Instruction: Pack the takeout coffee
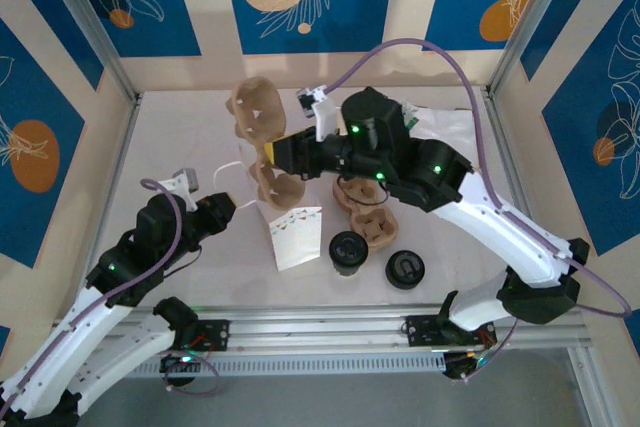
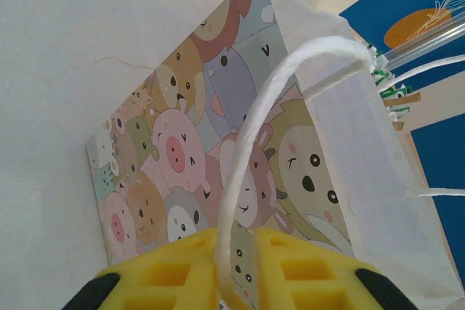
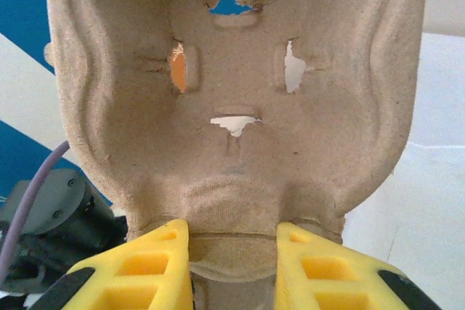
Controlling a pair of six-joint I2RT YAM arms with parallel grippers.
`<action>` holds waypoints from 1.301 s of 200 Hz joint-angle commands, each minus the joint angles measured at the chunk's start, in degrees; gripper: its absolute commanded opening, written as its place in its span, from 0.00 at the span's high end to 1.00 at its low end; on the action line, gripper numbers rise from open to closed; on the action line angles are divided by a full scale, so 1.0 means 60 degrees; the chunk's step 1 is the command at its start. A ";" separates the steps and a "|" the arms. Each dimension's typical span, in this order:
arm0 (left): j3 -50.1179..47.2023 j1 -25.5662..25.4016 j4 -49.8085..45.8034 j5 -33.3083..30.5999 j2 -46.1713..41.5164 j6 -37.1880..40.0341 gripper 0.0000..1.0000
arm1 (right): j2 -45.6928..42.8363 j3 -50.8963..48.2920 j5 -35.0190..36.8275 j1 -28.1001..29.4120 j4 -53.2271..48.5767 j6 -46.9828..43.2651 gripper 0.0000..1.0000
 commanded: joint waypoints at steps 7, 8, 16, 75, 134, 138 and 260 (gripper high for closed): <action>0.0089 -0.0074 0.0145 0.0225 -0.0065 -0.0109 0.81 | 0.1089 0.1203 0.2095 0.0366 -0.1095 -0.0381 0.74; 0.0088 -0.0074 0.0138 0.0218 -0.0068 -0.0106 0.80 | 0.1133 0.1251 0.2158 0.0391 -0.1147 -0.0399 0.74; 0.0065 -0.0072 0.0145 0.0212 -0.0111 -0.0116 0.80 | 0.1447 0.1608 0.2568 0.0518 -0.1484 -0.0520 0.74; -0.0058 -0.0071 0.0050 0.0115 -0.0414 -0.0054 0.80 | 0.3385 0.3477 0.4439 0.0871 -0.3816 -0.0482 0.73; -0.0238 -0.0069 0.0212 0.0192 -0.0433 -0.0086 0.79 | 0.4341 0.4654 0.5298 0.1162 -0.5762 -0.0286 0.73; -0.0274 -0.0074 0.0263 0.0203 -0.0447 -0.0123 0.79 | 0.4395 0.4701 0.5283 0.1141 -0.5848 -0.0279 0.73; -0.0484 -0.0068 0.0306 0.0357 -0.0671 -0.0311 0.79 | 0.4875 0.5298 0.4915 0.1032 -0.5307 -0.0421 0.73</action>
